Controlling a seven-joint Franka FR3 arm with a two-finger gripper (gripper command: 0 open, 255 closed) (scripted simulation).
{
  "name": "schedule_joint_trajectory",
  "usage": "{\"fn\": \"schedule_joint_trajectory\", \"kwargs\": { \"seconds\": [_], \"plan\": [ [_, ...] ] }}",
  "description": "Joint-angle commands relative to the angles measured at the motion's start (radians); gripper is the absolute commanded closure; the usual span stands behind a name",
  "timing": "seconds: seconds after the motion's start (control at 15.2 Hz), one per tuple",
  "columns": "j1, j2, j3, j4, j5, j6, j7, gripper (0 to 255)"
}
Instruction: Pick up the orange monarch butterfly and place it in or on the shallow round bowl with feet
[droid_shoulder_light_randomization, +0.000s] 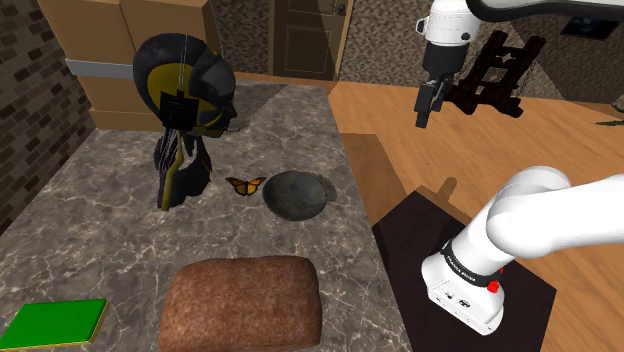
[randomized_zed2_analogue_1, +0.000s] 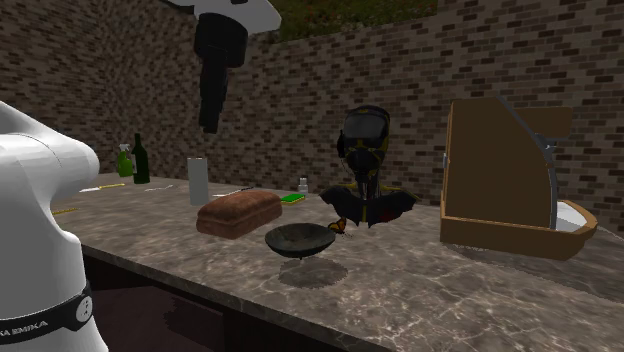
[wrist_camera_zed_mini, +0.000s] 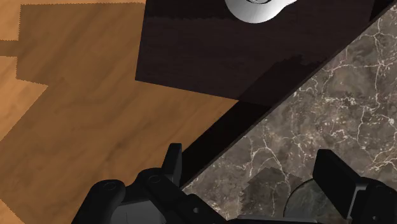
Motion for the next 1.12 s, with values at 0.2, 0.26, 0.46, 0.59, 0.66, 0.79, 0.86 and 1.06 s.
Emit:
{"fn": "schedule_joint_trajectory", "kwargs": {
  "seconds": [0.2, 0.26, 0.46, 0.59, 0.66, 0.79, 0.86, 1.06],
  "plan": [
    [0.018, 0.1, 0.033, 0.018, 0.02, 0.07, 0.021, 0],
    [0.024, 0.135, 0.044, 0.026, 0.025, 0.092, 0.027, 0],
    [0.039, 0.242, 0.076, 0.058, 0.037, 0.155, 0.047, 0],
    [0.048, 0.315, 0.097, 0.086, 0.042, 0.193, 0.061, 0],
    [0.053, 0.352, 0.107, 0.101, 0.043, 0.21, 0.068, 0],
    [0.061, 0.427, 0.128, 0.136, 0.043, 0.242, 0.082, 0],
    [0.065, 0.465, 0.138, 0.155, 0.041, 0.257, 0.09, 0],
    [0.078, 0.58, 0.167, 0.218, 0.032, 0.295, 0.113, 0]
  ]
}}
